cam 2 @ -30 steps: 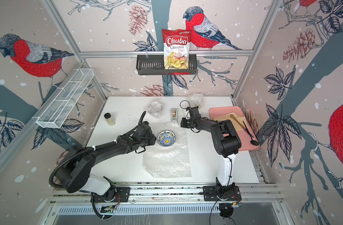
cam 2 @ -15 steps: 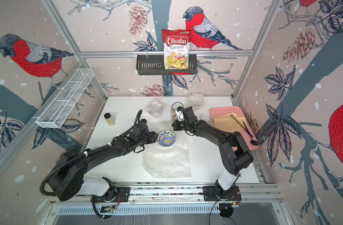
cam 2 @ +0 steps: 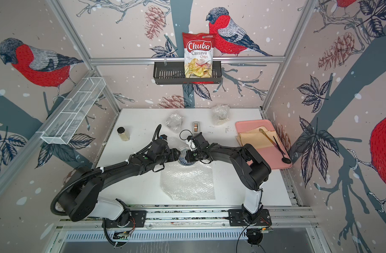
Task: Wrap bowls in bubble wrap
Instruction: Wrap the bowl in bubble wrap.
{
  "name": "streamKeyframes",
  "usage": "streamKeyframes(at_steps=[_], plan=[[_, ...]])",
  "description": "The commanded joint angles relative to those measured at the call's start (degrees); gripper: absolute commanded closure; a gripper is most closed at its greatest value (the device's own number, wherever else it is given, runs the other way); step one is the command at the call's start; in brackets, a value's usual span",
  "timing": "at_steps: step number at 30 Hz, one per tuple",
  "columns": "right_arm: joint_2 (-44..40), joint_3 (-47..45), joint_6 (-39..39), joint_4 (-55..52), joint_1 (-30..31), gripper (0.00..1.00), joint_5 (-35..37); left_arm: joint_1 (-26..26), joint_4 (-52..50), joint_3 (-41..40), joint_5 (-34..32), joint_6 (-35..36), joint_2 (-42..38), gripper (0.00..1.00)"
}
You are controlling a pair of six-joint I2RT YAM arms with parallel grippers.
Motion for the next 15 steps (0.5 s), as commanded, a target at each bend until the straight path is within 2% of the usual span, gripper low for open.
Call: streamKeyframes(at_steps=[1,9,13,15], plan=[[0.8,0.6,-1.1,0.3,0.3,0.92,0.8,-0.2,2.8,0.5,0.9,-0.7,2.1,0.33],[0.3,1.0,-1.5,-0.1,0.4,0.89,0.0,-0.9,2.5,2.5,0.8,0.1,8.4,0.33],[-0.6,1.1,-1.7,-1.2,0.4,0.75,0.0,-0.9,2.0,3.4,0.3,0.6,10.7,0.34],[-1.6,1.1,-1.8,-2.1,0.4,0.65,-0.1,-0.9,1.7,3.6,-0.2,0.8,11.2,0.35]])
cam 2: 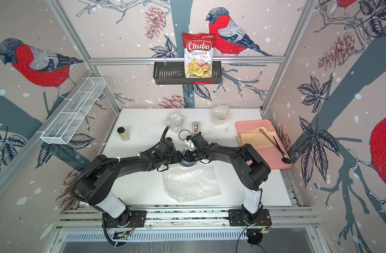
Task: Wrap bowls in bubble wrap
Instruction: Wrap the bowl in bubble wrap.
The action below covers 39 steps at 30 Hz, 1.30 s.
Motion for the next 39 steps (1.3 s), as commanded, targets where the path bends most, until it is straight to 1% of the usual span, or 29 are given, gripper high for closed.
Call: streamKeyframes(at_steps=[1,2,4,8,11,15,18,20,22,33,37,39], plan=[[-1.8,0.3,-0.7,-1.7,0.0,0.59,-0.1,-0.1,0.8,0.6,-1.2,0.6,0.6,0.35],[-2.6,0.3,-0.7,-2.3,-0.1,0.55,-0.4,-0.1,0.8,0.6,-1.4,0.7,0.7,0.35],[-4.6,0.5,-0.5,-3.3,-0.4,0.52,-1.6,-0.1,0.8,0.6,-1.6,0.8,1.0,0.35],[-8.1,2.3,-1.4,-6.4,-1.7,0.49,-2.4,-0.1,0.7,1.1,-1.9,1.0,2.1,0.36],[-10.1,2.7,-2.0,-6.1,-4.9,0.47,-3.5,-0.1,0.8,1.2,-1.6,1.1,2.7,0.36],[-8.3,4.1,-5.2,-6.6,-9.4,0.46,0.0,-0.1,0.8,1.2,-1.7,1.0,2.5,0.36],[-4.5,6.2,-8.6,-7.8,-11.0,0.44,1.7,-0.1,0.4,1.2,-1.9,1.2,2.4,0.36],[-2.4,7.8,-11.9,-9.4,-10.3,0.43,2.4,-0.1,0.2,1.3,-2.0,1.3,2.4,0.36],[-1.1,8.6,-14.1,-10.5,-8.6,0.41,4.9,-0.1,0.0,1.2,-2.3,1.2,2.3,0.36],[4.8,10.2,-15.8,-13.1,-6.4,0.47,9.2,-0.1,-0.6,1.2,-3.3,1.5,1.9,0.36],[5.4,10.5,-16.2,-12.9,-4.9,0.48,9.0,-0.1,-1.0,1.9,-3.6,1.9,2.3,0.36],[5.5,10.5,-16.3,-12.9,-4.7,0.50,9.0,-0.1,-1.2,2.1,-3.7,1.9,2.2,0.36]])
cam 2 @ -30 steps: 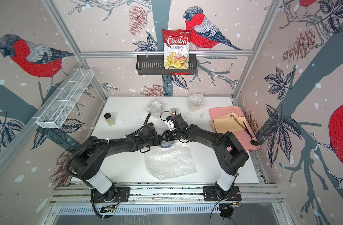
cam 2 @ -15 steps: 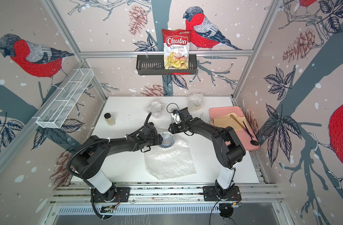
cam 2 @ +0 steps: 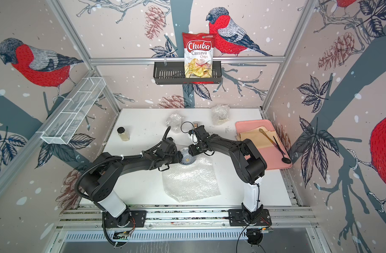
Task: Wrap bowls in bubble wrap
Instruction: Wrap the bowl in bubble wrap.
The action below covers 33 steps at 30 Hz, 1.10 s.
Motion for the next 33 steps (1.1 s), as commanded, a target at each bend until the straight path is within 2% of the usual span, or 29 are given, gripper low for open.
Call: streamKeyframes(at_steps=[1,7,11,17,21,24,28,33], plan=[[0.1,0.0,-1.1,-1.0,0.5,0.53,1.1,-0.1,-0.7,0.5,-1.6,0.4,-0.2,0.36],[-0.6,-0.9,-1.0,0.4,0.4,0.73,0.3,0.4,-3.0,0.4,-4.7,0.1,-3.6,0.35],[-1.3,-2.1,-0.7,1.6,0.4,0.80,0.1,3.6,-3.7,-0.5,-3.9,-0.1,-7.4,0.34],[-3.3,-3.9,-0.5,3.1,0.3,0.82,0.4,13.0,-2.0,-2.9,1.0,-0.2,-11.5,0.33],[-3.5,-3.9,-0.6,3.3,0.2,0.82,0.4,18.4,3.3,-3.4,7.7,2.3,-11.0,0.33],[-3.8,-4.3,-0.6,3.7,0.2,0.83,0.1,21.2,4.1,-1.8,9.4,5.3,-8.5,0.33],[-4.4,-4.7,-0.6,3.9,0.2,0.83,0.4,25.8,4.1,2.0,17.9,3.0,-2.7,0.31],[-4.7,-5.0,-0.5,4.3,0.3,0.83,0.2,26.2,4.5,6.3,20.8,-0.1,2.7,0.31]])
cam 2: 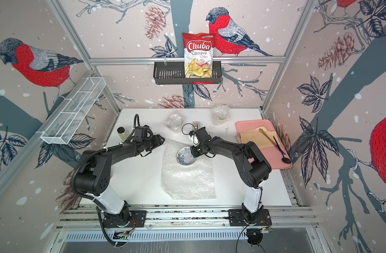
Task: Wrap bowls in bubble wrap
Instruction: Wrap the bowl in bubble wrap.
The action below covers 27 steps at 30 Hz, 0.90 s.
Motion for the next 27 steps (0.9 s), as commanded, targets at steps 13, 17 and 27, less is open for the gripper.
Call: streamKeyframes(at_steps=[13,17,27], plan=[[-1.4,-0.7,-0.3,1.8,0.3,0.83,1.2,-0.5,3.3,9.9,7.8,-3.1,11.8,0.39],[-1.5,-0.7,-0.2,2.0,0.3,0.83,1.4,-1.0,3.0,9.7,7.0,-2.1,12.7,0.46],[-1.2,-0.7,0.3,2.5,0.1,0.83,2.0,-1.1,2.3,7.9,5.2,-0.4,8.0,0.98]])
